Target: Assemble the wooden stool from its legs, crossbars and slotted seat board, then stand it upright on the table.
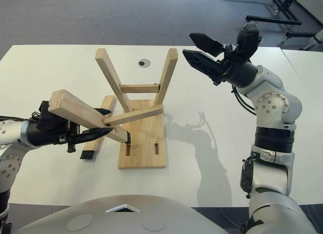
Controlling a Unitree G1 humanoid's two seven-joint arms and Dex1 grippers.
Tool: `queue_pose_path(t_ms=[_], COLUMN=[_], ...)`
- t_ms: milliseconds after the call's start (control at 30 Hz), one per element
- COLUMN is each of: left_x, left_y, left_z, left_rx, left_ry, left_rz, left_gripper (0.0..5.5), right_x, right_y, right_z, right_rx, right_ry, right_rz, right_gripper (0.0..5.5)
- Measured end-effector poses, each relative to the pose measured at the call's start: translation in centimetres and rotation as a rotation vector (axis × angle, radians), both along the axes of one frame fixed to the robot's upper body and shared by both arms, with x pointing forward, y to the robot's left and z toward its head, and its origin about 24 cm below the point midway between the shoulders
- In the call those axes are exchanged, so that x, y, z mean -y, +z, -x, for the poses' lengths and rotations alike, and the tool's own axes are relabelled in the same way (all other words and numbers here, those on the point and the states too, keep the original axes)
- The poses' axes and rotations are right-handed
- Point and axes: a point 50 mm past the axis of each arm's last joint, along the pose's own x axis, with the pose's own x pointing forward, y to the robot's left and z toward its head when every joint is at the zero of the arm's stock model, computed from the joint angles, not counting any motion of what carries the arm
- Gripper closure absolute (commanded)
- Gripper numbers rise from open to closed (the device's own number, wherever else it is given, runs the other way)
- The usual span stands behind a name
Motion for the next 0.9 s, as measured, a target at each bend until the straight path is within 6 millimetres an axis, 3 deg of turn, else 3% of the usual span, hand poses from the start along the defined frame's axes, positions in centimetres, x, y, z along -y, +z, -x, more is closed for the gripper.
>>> queue_pose_path(t_ms=[300,567,900], left_x=[0.5,-0.5,0.4], left_y=[-0.8,-1.7,-2.2], left_z=[1.0,-0.3,-0.9], left_rx=[-0.098,-0.131,-0.134], left_ry=[-0.078,-0.066,-0.128], left_rz=[0.017,-0.043,-0.095], left_gripper=[3.46,3.46,3.46], right_x=[-0.7,-1.1,-1.2], right_y=[-0.5,-0.8,-1.1], right_z=[-0.1,-0.1,-0.2], right_rx=[-0.019,-0.032,-0.034], right_ry=[0.018,0.038,0.039], right_rz=[0.015,0.028,0.048], right_gripper=[0.95,0.95,0.95])
